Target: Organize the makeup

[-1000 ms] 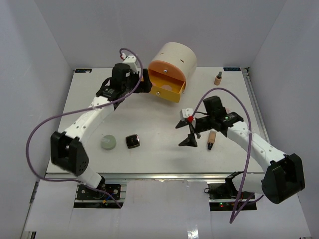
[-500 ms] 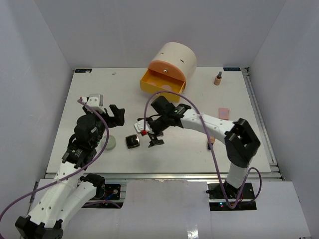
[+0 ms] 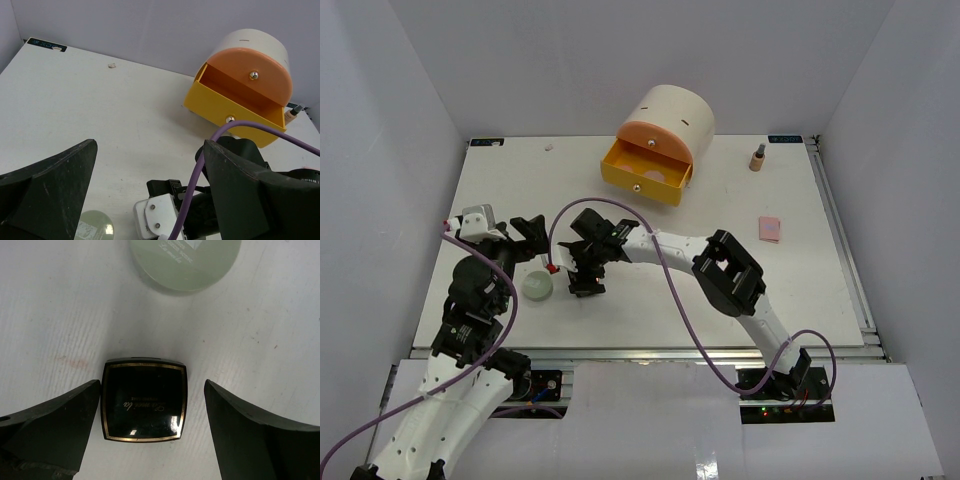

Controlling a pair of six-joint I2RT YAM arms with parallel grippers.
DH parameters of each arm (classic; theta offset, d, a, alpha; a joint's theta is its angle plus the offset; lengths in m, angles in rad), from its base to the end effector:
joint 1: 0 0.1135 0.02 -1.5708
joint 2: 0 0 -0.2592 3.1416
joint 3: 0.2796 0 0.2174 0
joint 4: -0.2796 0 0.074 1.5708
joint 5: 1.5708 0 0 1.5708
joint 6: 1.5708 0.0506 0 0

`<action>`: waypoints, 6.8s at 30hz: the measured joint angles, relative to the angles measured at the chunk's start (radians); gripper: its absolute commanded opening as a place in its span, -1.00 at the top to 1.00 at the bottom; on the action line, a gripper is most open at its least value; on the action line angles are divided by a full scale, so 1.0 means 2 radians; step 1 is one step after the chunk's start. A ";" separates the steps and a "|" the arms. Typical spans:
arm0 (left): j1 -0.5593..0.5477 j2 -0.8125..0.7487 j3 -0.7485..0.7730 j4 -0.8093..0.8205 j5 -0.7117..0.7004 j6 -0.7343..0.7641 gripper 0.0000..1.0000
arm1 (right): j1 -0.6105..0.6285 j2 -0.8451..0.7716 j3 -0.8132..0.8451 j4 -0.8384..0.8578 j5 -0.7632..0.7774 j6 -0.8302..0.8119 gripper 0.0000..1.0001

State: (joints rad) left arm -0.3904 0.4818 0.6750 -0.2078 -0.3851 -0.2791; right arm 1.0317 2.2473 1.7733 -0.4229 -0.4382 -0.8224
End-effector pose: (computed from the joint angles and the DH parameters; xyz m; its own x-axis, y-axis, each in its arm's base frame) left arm 0.1041 -0.0223 0.3308 -0.0144 -0.2701 -0.9627 0.0014 0.9628 -0.2702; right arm 0.2230 0.4147 0.1800 0.3961 -0.6304 -0.6676 -0.9152 -0.3297 -0.2317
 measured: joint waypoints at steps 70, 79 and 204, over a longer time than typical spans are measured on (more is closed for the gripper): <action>0.000 0.025 -0.007 0.001 0.010 -0.009 -0.96 | -0.234 -0.176 0.004 0.041 0.204 0.131 -0.80; 0.009 0.108 -0.007 -0.018 0.038 -0.039 -0.92 | -0.236 -0.356 -0.145 0.031 0.013 0.156 -0.80; -0.001 0.240 0.133 -0.007 0.214 -0.020 -0.96 | -0.434 -0.498 -0.455 0.205 0.030 0.320 -0.81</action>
State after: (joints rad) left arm -0.3924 0.9616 0.9416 -0.2225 0.0427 -0.3183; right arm 0.1629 1.2518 0.8636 -0.0133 -0.3780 -0.1821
